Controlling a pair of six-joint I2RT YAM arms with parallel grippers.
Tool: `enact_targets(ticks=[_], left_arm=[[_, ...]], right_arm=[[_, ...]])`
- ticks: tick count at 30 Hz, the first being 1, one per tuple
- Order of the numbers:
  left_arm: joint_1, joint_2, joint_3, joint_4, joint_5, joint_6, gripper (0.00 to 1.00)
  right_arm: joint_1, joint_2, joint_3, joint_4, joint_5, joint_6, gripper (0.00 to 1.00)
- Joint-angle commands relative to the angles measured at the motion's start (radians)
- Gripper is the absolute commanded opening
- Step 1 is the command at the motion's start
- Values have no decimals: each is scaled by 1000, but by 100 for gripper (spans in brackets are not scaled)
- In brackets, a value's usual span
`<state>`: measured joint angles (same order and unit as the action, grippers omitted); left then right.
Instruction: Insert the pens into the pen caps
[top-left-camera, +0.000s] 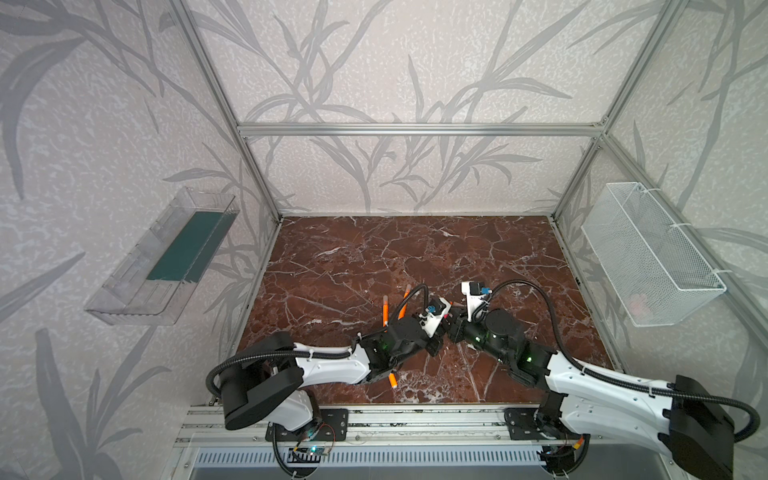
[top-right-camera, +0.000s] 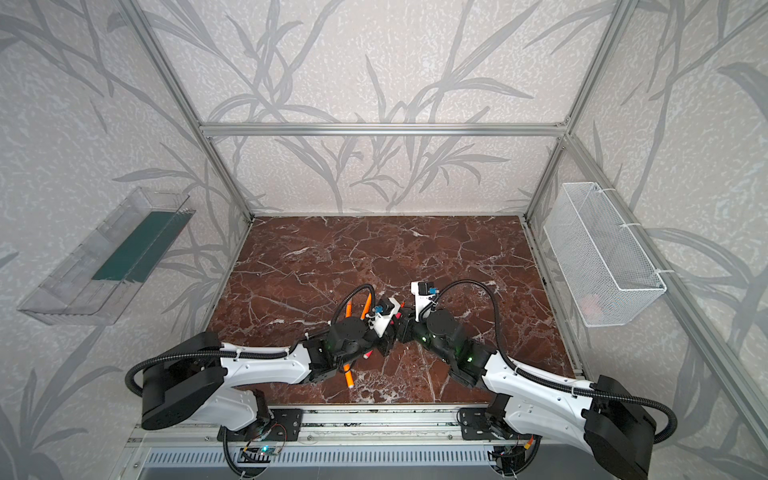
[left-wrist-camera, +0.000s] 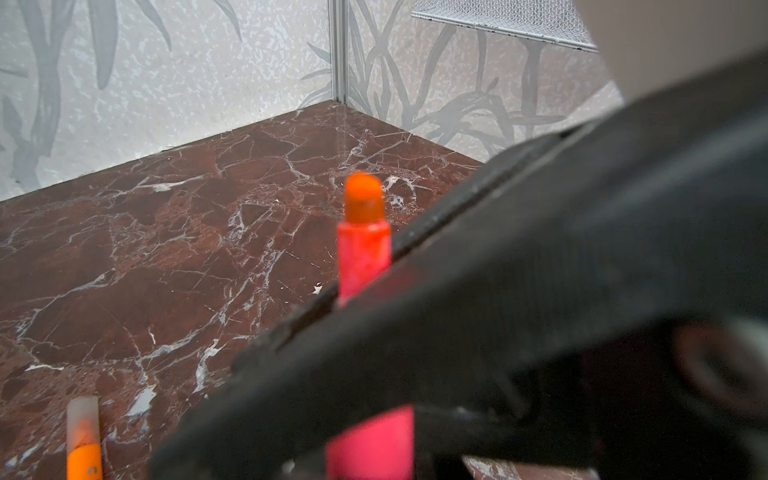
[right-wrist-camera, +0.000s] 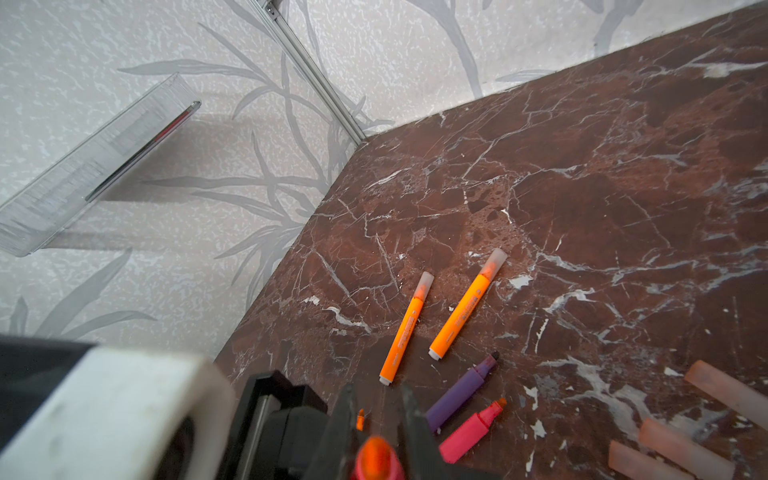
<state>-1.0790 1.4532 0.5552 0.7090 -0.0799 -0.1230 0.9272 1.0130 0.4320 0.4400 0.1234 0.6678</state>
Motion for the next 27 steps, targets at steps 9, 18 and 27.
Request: enact_targets(ticks=[9, 18, 27], left_arm=[[-4, -30, -18, 56, 20, 17, 23], [3, -17, -14, 60, -96, -11, 0], [152, -65, -90, 88, -209, -164, 0]], right_arm=[[9, -25, 11, -10, 50, -19, 0], [8, -43, 26, -75, 76, -13, 52], [9, -142, -28, -316, 210, -21, 67]])
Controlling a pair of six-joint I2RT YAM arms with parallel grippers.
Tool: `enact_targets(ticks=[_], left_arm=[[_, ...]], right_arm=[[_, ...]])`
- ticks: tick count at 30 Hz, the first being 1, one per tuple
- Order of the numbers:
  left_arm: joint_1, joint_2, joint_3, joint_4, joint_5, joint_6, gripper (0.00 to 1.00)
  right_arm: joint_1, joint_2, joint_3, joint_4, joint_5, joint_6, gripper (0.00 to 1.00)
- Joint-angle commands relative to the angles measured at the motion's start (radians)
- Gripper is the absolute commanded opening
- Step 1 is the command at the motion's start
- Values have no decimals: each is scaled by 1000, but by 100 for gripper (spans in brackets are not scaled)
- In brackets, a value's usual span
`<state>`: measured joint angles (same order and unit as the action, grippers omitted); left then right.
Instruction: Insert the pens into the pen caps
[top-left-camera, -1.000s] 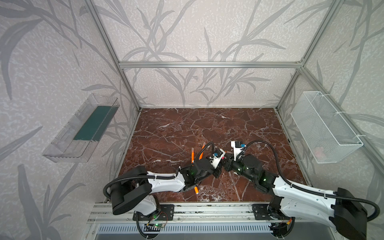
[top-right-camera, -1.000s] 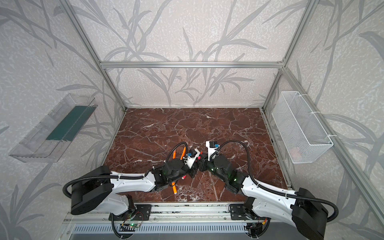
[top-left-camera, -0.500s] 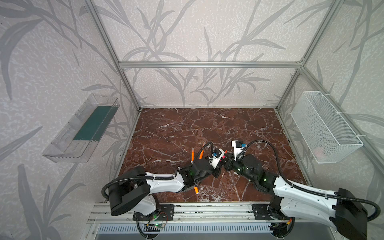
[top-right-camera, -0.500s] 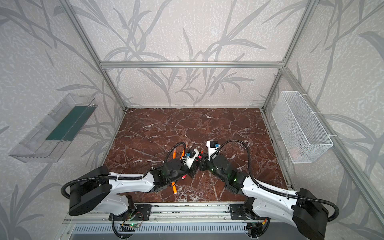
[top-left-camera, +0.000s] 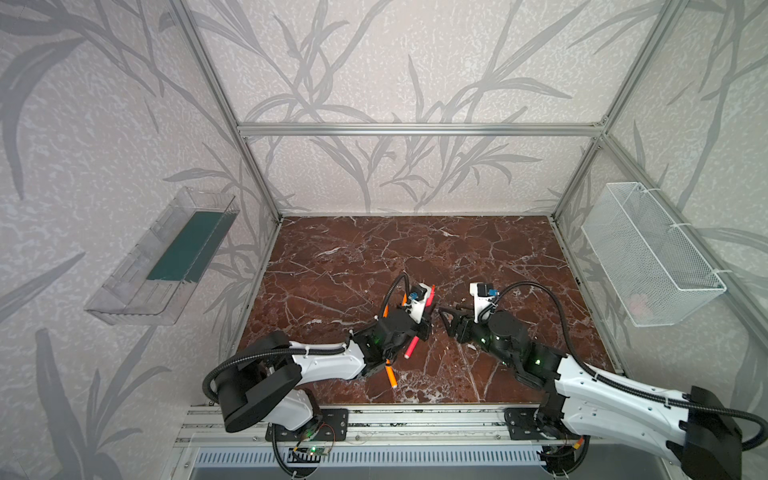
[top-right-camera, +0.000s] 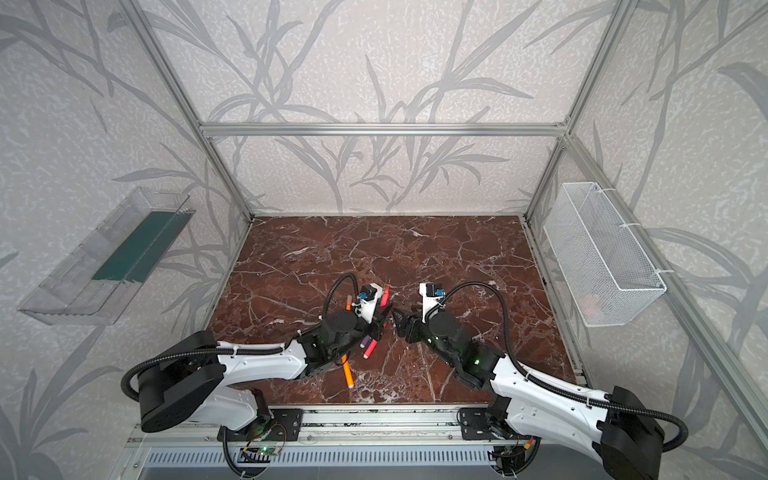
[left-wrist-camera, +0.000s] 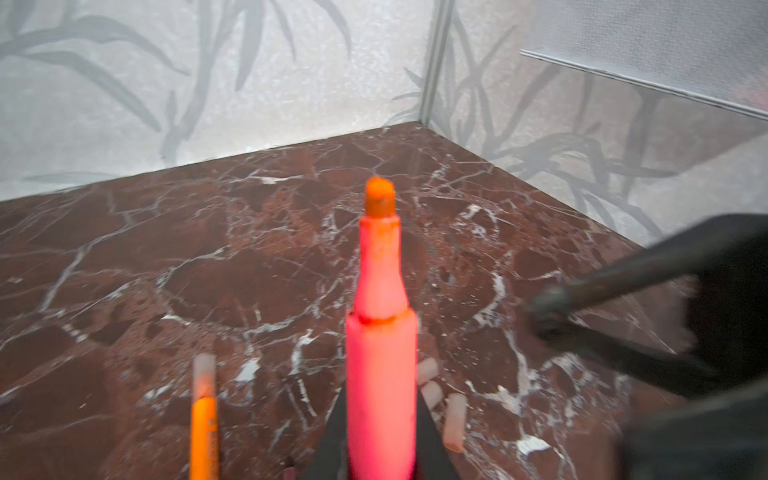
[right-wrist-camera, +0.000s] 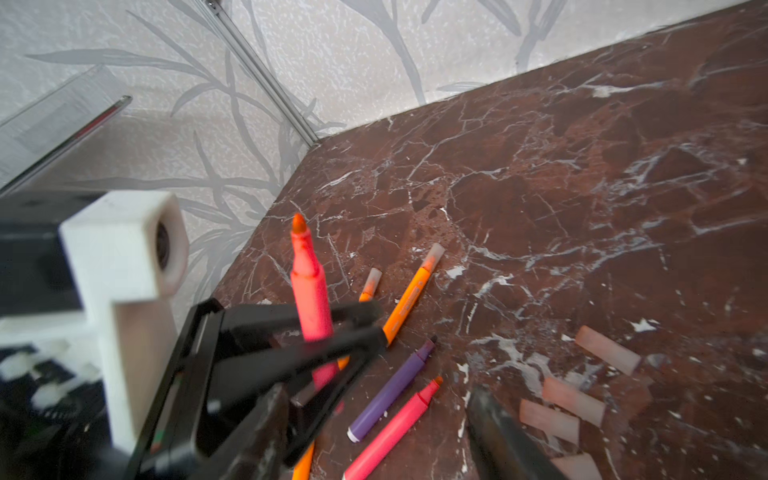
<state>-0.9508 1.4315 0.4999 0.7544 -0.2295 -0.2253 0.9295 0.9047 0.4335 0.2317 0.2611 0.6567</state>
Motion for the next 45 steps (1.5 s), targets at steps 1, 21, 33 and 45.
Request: enact_targets(ticks=[1, 21, 33, 45], left_arm=[[29, -54, -50, 60, -58, -64, 0], [58, -84, -75, 135, -98, -64, 0], [60, -57, -23, 115, -86, -46, 0], [61, -7, -12, 121, -60, -26, 0]], right_arm=[[6, -46, -49, -126, 85, 5, 67], [6, 65, -105, -266, 170, 106, 64], [6, 340, 0, -176, 198, 93, 64], [3, 495, 121, -233, 285, 62, 64]])
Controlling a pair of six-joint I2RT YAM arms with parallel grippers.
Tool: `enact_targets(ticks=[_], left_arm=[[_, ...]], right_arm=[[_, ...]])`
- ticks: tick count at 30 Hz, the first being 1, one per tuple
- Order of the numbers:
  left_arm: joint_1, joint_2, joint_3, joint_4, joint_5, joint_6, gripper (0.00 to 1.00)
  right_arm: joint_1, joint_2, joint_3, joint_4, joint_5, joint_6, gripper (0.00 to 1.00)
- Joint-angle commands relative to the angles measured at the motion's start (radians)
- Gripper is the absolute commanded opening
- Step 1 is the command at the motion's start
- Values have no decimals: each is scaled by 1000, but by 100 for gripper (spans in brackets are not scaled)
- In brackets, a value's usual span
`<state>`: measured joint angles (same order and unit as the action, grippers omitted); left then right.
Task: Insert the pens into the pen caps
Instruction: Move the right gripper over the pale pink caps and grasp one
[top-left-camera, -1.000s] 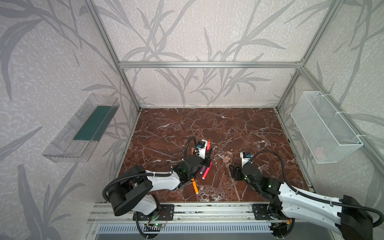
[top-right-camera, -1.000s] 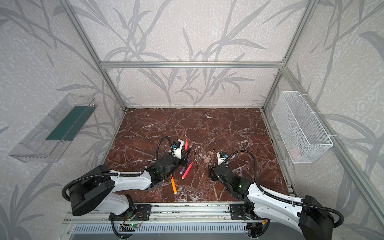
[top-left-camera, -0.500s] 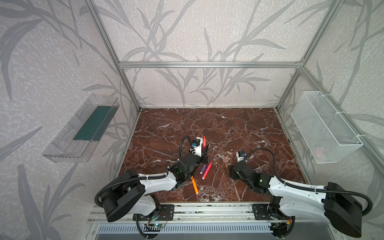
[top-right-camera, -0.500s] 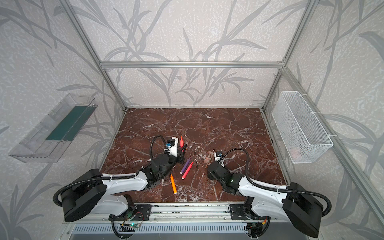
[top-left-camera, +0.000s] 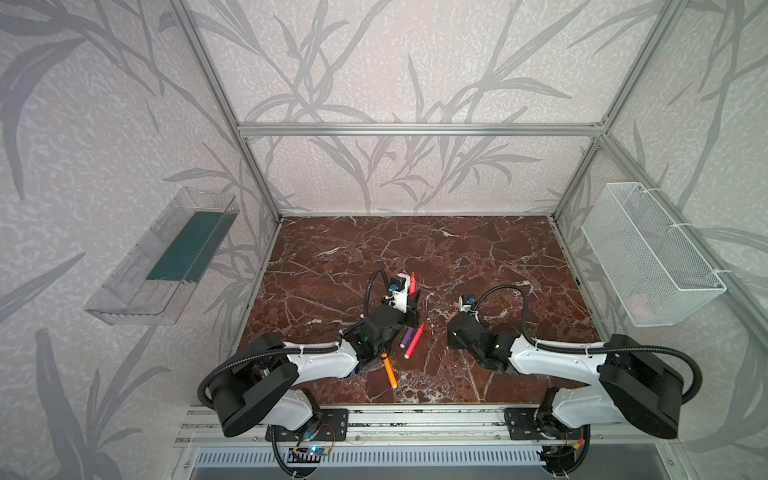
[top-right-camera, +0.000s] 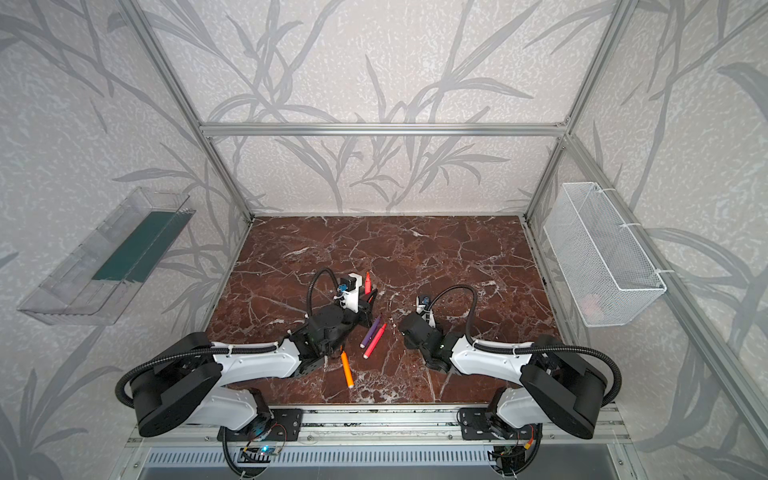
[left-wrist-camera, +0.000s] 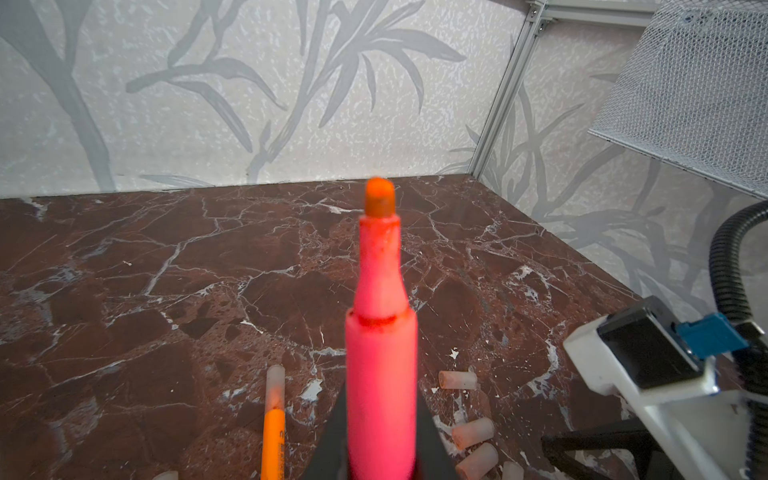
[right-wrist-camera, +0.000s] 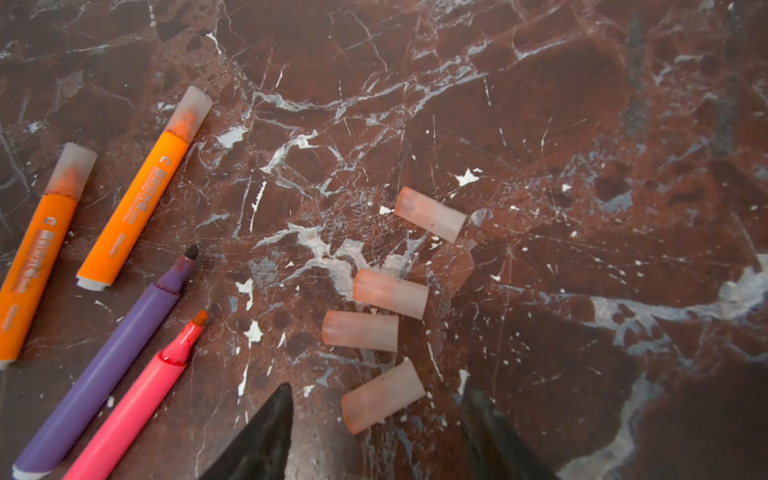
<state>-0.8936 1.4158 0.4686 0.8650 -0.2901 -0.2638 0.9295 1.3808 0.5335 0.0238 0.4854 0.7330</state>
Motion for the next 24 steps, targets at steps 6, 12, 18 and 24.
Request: enact_targets(ticks=[6, 12, 18, 24], left_arm=[[4, 14, -16, 58, 20, -2, 0], [4, -28, -38, 44, 37, -20, 0], [4, -66, -49, 17, 43, -37, 0], [4, -96, -65, 15, 58, -45, 0]], right_arm=[[0, 65, 37, -32, 88, -24, 64], [-6, 83, 37, -47, 82, -27, 61], [-10, 80, 23, -49, 75, -27, 57], [-9, 75, 22, -48, 64, -29, 55]])
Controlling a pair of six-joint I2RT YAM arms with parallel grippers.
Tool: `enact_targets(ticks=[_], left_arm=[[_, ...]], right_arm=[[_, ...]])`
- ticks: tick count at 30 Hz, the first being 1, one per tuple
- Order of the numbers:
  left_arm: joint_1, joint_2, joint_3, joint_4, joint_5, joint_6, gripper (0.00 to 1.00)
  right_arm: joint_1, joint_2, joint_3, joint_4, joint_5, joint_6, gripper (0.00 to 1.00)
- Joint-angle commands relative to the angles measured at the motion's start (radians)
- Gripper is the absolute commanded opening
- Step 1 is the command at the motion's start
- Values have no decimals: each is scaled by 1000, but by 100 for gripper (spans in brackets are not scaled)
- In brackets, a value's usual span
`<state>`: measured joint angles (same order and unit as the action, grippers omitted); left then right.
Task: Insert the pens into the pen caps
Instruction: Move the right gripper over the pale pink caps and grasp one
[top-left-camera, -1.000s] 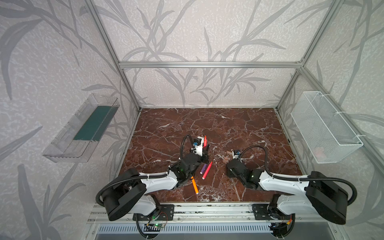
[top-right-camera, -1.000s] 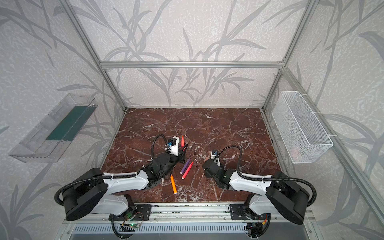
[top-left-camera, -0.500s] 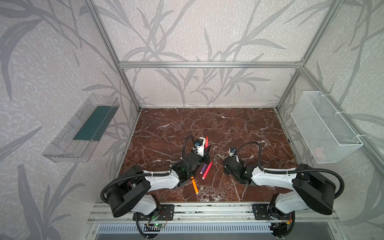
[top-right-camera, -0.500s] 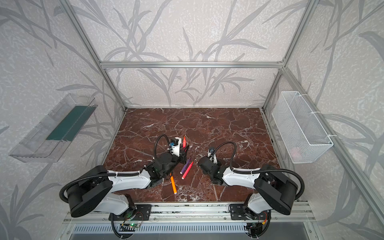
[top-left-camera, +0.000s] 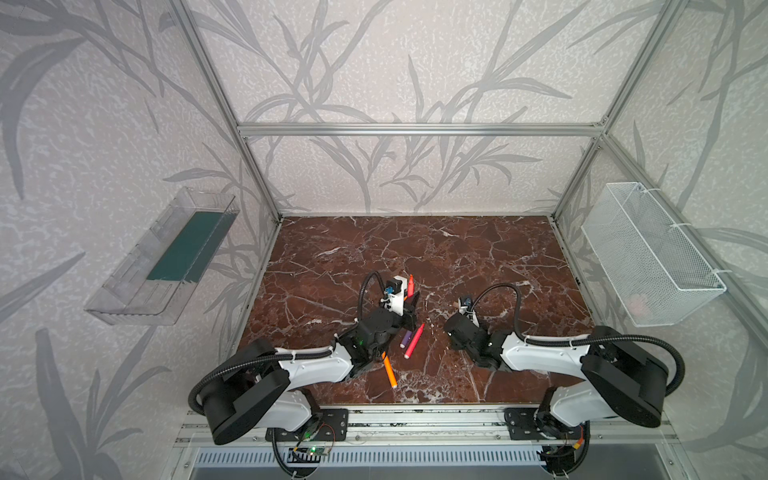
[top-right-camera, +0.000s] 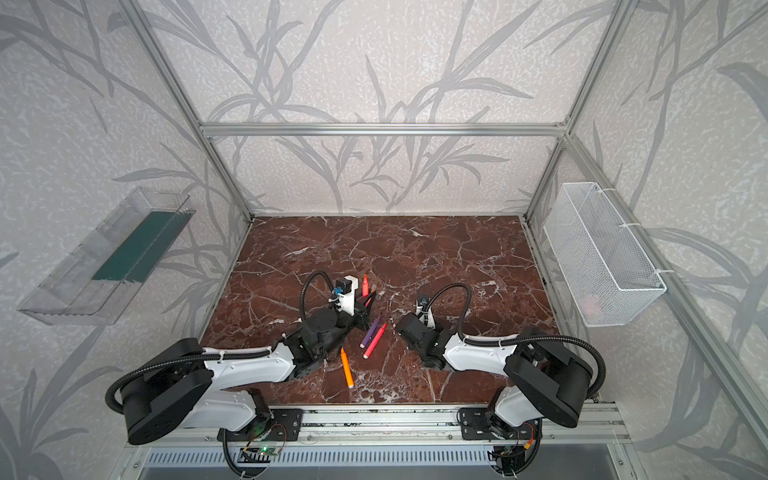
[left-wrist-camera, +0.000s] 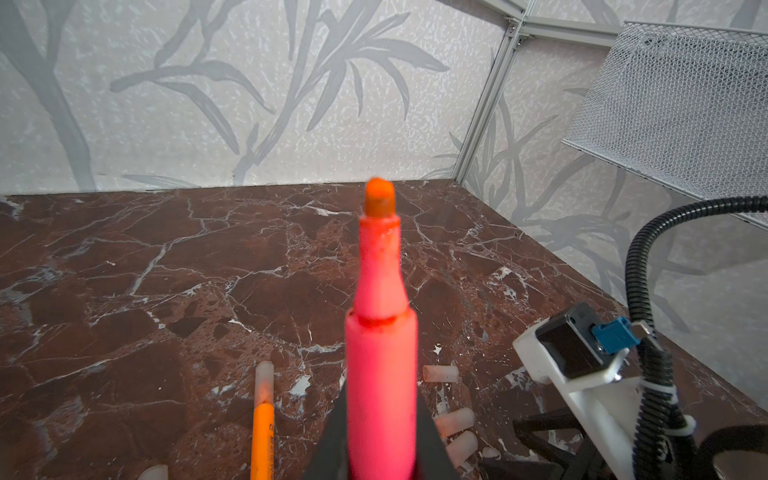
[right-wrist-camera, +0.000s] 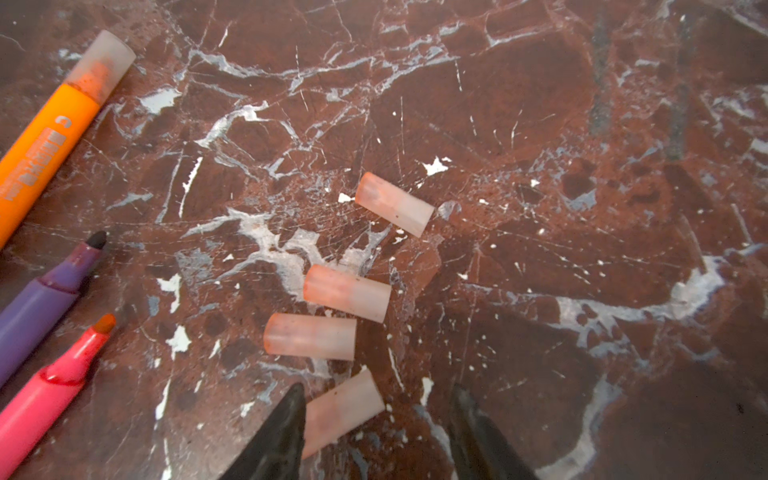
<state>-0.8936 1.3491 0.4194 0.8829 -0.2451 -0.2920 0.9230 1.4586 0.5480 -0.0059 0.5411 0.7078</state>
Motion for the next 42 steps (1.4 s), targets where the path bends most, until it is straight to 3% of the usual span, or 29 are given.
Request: enact_targets(ticks=[1, 14, 24, 42], left_arm=[[3, -31, -16, -7, 13, -16, 0], [3, -42, -28, -10, -4, -4, 0], [4, -47, -33, -2, -3, -2, 0], [4, -52, -37, -4, -8, 7, 0]], right_arm=[[-3, -2, 9, -15, 1, -5, 55], [-4, 64, 30, -13, 6, 11, 53], [-4, 45, 5, -23, 8, 18, 29], [-15, 130, 48, -39, -9, 12, 27]])
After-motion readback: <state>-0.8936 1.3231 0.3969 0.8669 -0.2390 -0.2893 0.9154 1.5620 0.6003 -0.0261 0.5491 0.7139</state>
